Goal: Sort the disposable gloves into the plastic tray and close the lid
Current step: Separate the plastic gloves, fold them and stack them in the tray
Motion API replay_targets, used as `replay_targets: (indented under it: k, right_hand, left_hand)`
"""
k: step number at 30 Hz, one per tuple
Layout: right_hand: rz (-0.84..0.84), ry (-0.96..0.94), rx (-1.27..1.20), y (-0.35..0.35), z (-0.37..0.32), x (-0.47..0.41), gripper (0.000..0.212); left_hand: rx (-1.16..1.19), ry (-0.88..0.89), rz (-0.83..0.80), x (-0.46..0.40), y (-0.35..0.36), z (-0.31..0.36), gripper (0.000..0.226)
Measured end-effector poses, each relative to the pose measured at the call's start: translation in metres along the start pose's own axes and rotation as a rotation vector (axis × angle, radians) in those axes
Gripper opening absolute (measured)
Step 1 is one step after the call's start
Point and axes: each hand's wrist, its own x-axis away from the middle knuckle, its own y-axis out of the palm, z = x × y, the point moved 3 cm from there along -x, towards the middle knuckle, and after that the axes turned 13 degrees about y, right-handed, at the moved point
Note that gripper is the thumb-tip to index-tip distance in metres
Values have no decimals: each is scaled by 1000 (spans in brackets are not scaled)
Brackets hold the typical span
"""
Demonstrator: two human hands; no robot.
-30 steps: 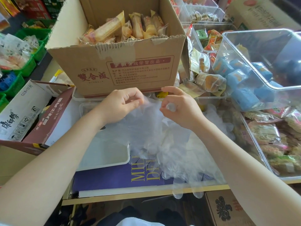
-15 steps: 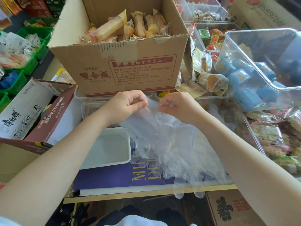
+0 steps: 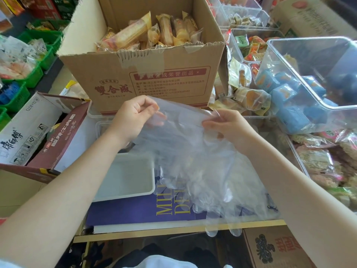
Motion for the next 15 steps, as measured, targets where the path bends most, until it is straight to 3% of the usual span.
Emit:
replay_targets:
  k: [4,15]
  right_hand:
    - [1,15,-253,1,2,2,19]
    - [83,-65,-218,-7,-20,6,18]
  left_hand:
    - [94,-98,-3,2,3,-3,16]
    - [253,-144,38,0,12,3,19]
